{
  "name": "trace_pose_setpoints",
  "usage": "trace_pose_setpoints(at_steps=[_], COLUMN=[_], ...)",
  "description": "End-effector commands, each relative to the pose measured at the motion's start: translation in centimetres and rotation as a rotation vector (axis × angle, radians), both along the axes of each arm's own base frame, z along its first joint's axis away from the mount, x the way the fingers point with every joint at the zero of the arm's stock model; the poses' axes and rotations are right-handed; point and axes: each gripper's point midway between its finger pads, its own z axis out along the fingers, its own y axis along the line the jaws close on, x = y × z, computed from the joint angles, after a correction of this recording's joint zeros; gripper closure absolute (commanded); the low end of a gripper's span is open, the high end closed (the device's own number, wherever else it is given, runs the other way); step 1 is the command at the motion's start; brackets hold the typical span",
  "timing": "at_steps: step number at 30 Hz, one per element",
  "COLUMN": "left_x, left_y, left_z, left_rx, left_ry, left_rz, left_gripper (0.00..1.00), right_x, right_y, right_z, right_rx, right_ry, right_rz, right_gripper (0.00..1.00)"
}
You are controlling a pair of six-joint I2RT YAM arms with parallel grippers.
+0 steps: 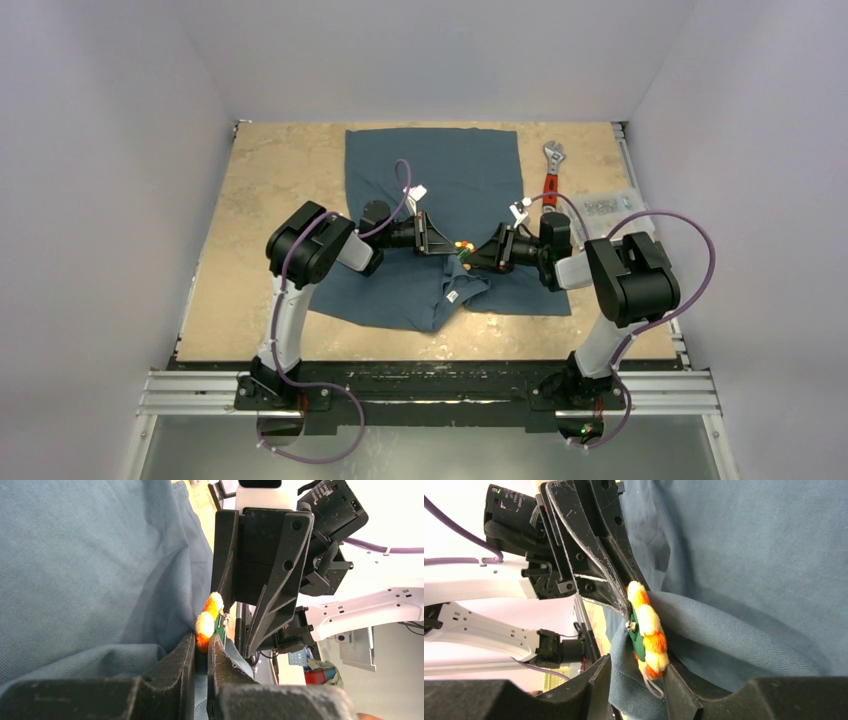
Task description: Remove the brooch from the garment
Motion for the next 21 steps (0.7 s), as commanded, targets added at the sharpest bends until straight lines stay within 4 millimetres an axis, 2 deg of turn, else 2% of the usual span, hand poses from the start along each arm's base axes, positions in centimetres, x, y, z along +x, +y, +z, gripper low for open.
trace_pose_setpoints(at_steps=[1,7,10,15,21], left_x=[-0.3,-0.3,-0.3,-0.7,-1.1], left_y=[-0.1,-0.3,-0.3,-0.6,-1.1], left_z=[1.6,1.8,1.9,2.0,2.1], left_rx=[-0.039,-0.049,-0.052,-0.054,-0.060], left_ry=[-0.056,-0.049,-0.046,-0.043,-0.047], left_rz=[-0.012,-0.016,-0.016,-0.027,-0.040], left_gripper=[1.00,1.00,1.00,1.00,1.00], right_x=[1.5,1.7,1.7,2.0,2.2], right_y=[-0.4,-0.6,-0.7,-0.5,-0.3], right_z=[0.5,-0.6,-0.8,0.0,0.7], right_rx=[0.001,-0.025,-0.029,-0.004,0.018], right_ry=[-0.059,-0.030,-0.035,-0.072,-0.083], right_rz=[-0.026,-0.031,-0.032,-0.029,-0.030], right_gripper=[0.53,0.49,0.51,0.58,0.61])
